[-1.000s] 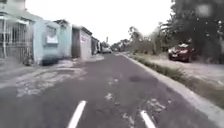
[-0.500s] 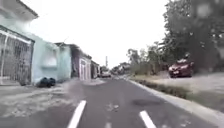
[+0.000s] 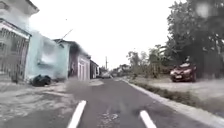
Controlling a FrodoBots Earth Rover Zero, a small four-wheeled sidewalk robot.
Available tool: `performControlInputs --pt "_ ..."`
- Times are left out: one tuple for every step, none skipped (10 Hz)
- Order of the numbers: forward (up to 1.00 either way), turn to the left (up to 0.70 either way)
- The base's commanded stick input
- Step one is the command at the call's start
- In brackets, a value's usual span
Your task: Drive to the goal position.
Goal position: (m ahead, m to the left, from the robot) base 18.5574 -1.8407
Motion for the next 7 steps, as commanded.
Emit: performControlInputs --pt "1.0 0.11" --pt "1.0 0.01" --pt "1.0 0.06" --pt "1.0 0.1" --pt "1.0 0.2" --pt "1.0 0.14" --pt "1.0 -0.27"
